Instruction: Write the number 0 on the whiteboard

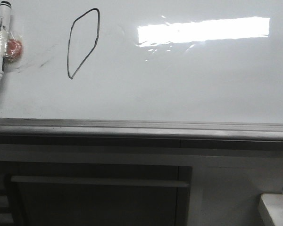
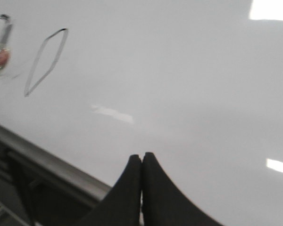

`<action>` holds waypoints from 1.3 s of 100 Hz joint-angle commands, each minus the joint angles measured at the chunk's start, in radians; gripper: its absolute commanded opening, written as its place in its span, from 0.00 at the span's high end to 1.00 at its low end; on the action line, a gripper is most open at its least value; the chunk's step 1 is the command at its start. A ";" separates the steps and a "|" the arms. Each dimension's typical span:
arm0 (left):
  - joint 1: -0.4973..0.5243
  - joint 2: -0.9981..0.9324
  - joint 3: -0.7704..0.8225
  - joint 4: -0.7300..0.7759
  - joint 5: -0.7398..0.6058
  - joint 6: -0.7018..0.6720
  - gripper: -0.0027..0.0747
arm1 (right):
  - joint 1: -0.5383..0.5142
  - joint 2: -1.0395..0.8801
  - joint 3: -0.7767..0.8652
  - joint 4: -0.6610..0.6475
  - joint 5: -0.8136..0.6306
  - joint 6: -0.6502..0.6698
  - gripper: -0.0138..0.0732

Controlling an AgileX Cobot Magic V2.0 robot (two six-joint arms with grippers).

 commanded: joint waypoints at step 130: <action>-0.001 -0.028 0.010 -0.002 -0.060 -0.005 0.99 | -0.382 -0.486 0.344 -0.029 0.221 0.002 0.90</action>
